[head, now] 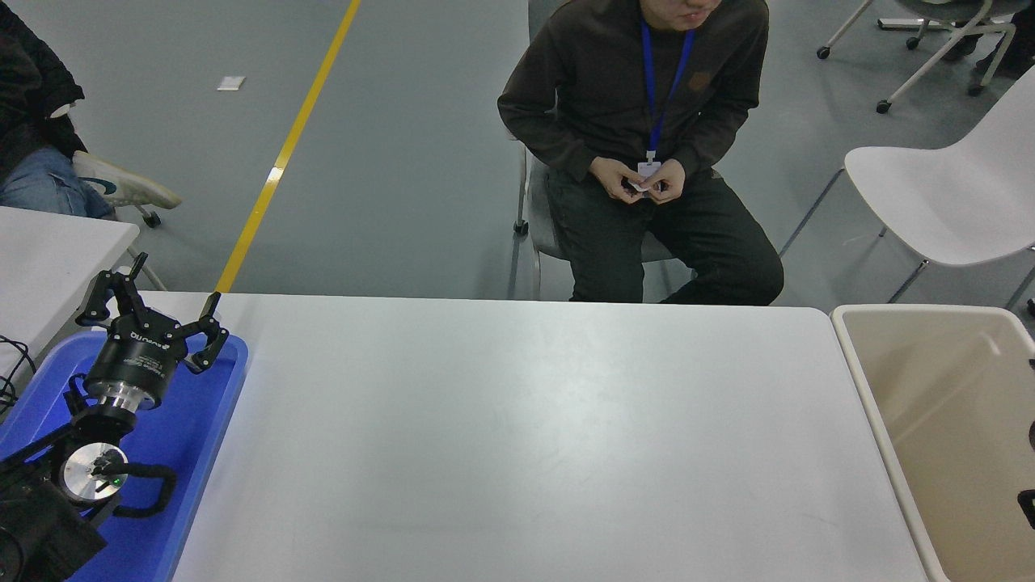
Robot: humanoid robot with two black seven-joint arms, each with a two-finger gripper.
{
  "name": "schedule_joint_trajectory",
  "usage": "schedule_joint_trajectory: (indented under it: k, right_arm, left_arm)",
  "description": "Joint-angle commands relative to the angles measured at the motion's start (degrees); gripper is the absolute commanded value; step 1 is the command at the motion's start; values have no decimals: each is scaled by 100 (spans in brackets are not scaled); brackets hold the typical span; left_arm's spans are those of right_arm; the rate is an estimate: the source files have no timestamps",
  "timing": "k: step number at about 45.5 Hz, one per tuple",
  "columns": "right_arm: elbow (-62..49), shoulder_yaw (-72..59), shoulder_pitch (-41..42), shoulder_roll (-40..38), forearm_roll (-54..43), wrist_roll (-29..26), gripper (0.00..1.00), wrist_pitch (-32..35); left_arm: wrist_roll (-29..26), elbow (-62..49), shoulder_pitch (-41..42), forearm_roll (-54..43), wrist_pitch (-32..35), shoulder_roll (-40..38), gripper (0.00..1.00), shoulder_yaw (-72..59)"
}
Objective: Clean the table surface
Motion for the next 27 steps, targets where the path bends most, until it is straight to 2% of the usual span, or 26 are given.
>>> schedule_joint_trajectory:
  k: [1, 16, 23, 27]
  right_arm:
    - [758, 1112, -28, -187, 14, 35, 100, 8]
    - [2630, 3230, -766, -3, -3, 150, 100, 61]
    - [2833, 4144, -784, 551, -65, 246, 100, 104]
    - [3018, 4733, -836, 762, -65, 334, 100, 402]
  left_arm:
    - [0, 1, 0, -1, 4, 0, 100, 0]
    - [0, -8, 0, -1, -5, 0, 100, 0]
    - [0, 1, 0, -1, -5, 0, 100, 0]
    - [0, 1, 0, -1, -5, 0, 100, 0]
